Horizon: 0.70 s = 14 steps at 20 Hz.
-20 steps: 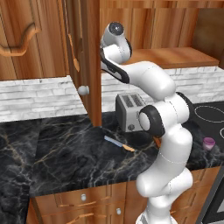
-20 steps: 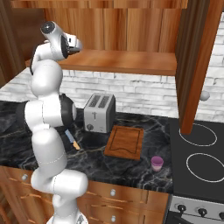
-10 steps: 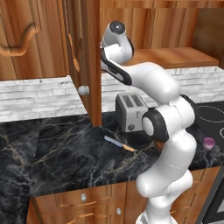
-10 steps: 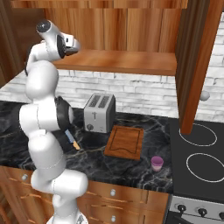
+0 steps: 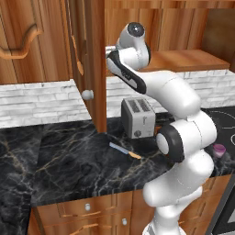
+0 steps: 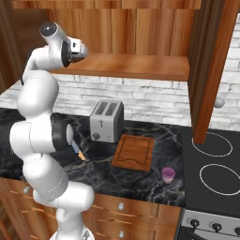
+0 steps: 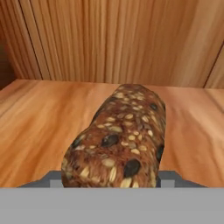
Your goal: Pick the bread, place it on the cutting board, pick the jam, place it on the counter, and close the cabinet.
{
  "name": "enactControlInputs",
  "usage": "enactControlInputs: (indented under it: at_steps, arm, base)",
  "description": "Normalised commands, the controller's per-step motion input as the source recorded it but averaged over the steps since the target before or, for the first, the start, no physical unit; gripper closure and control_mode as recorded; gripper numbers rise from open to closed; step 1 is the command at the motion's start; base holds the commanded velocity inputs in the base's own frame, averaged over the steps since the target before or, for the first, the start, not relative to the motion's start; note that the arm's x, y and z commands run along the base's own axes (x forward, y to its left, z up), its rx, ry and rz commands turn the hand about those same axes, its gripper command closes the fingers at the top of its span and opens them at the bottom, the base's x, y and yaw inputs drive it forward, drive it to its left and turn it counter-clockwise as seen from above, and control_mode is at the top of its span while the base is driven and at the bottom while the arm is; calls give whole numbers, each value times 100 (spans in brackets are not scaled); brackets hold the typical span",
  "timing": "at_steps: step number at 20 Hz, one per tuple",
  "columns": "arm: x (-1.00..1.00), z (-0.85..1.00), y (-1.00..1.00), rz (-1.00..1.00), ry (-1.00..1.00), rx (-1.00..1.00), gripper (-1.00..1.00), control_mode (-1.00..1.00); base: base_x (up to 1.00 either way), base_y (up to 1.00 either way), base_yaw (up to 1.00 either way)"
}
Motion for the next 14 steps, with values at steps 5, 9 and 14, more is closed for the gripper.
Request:
enactControlInputs:
  at_steps: [5,9,14]
  arm:
    - [-45,0,-44,8,0,0,100,-100]
    - [-61,0,-41,9,0,0,100,-100]
    - [-60,-3,-34,7,0,0,100,-100]
  base:
    - [0,0,0]
    - [0,0,0]
    - [0,0,0]
